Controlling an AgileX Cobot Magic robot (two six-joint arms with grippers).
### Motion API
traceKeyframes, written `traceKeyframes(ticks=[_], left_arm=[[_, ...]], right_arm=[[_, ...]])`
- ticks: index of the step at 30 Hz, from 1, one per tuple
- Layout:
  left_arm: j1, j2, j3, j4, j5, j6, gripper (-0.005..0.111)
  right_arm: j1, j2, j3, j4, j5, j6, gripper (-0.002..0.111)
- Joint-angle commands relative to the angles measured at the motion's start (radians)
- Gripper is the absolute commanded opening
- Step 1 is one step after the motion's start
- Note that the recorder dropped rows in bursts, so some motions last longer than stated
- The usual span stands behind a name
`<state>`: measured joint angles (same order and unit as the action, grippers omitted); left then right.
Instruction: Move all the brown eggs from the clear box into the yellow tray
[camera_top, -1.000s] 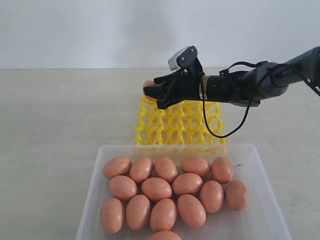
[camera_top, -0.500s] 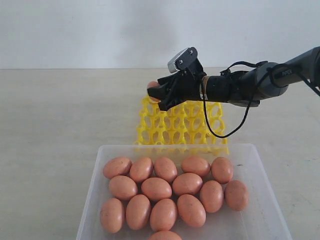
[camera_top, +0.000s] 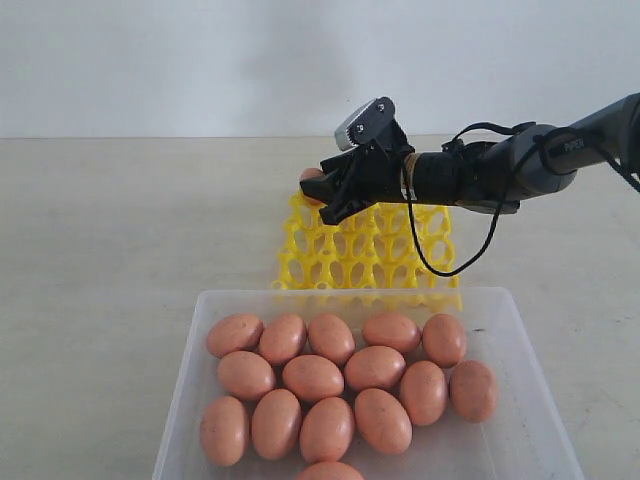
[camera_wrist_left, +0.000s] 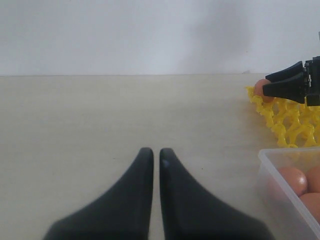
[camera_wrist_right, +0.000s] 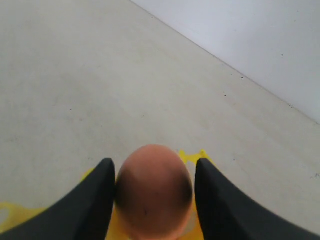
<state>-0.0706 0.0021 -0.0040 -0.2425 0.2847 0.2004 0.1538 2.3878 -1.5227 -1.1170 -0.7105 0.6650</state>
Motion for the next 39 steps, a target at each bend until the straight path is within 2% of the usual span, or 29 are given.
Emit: traceKeyframes(ticks=[1, 9, 12, 13, 15, 18, 19, 21, 25, 28, 32, 34, 37, 38, 39], left_arm=[[-0.009, -0.002, 0.004, -0.001, -0.001, 0.003, 0.004], [-0.009, -0.002, 0.004, -0.001, -0.001, 0.003, 0.004], [-0.009, -0.002, 0.004, -0.001, -0.001, 0.003, 0.004], [-0.009, -0.002, 0.004, -0.001, -0.001, 0.003, 0.004], [-0.009, -0.002, 0.004, -0.001, -0.001, 0.003, 0.004], [-0.009, -0.002, 0.004, -0.001, -0.001, 0.003, 0.004], [-0.009, -0.002, 0.004, -0.001, -0.001, 0.003, 0.004], [-0.009, -0.002, 0.004, -0.001, -0.001, 0.003, 0.004], [-0.009, -0.002, 0.004, -0.001, -0.001, 0.003, 0.004], [-0.009, -0.002, 0.004, -0.001, -0.001, 0.003, 0.004], [-0.009, -0.002, 0.004, -0.001, -0.001, 0.003, 0.004], [-0.009, -0.002, 0.004, -0.001, -0.001, 0.003, 0.004], [-0.009, -0.002, 0.004, -0.001, -0.001, 0.003, 0.004], [-0.009, -0.002, 0.004, -0.001, -0.001, 0.003, 0.004], [-0.009, -0.002, 0.004, -0.001, -0.001, 0.003, 0.004]], right_arm=[[-0.005, -0.003, -0.006, 0.006, 0.000, -0.006, 0.044], [-0.005, -0.099, -0.006, 0.009, -0.043, 0.010, 0.044], [-0.005, -0.175, -0.006, -0.016, -0.010, 0.107, 0.044], [-0.005, -0.206, -0.006, -0.042, 0.011, 0.167, 0.043], [-0.005, -0.272, -0.006, -0.178, 0.084, 0.419, 0.043], [-0.005, -0.366, -0.006, -0.578, 0.107, 0.908, 0.043], [-0.005, -0.396, -0.001, -0.627, 0.073, 1.052, 0.043], [-0.017, -0.443, 0.035, -0.627, -0.065, 1.162, 0.043], [-0.023, -0.505, 0.076, -0.627, -0.362, 1.202, 0.043], [-0.039, -0.529, 0.080, -0.627, -0.503, 1.209, 0.043], [-0.104, -0.530, 0.080, -0.627, -0.511, 1.209, 0.043], [-0.151, -0.530, 0.080, -0.627, -0.511, 1.219, 0.036], [-0.238, -0.530, 0.080, -0.627, -0.479, 1.300, 0.006], [-0.270, -0.530, 0.080, -0.627, -0.463, 1.324, 0.000], [-0.302, -0.530, 0.080, -0.627, -0.452, 1.344, 0.000]])
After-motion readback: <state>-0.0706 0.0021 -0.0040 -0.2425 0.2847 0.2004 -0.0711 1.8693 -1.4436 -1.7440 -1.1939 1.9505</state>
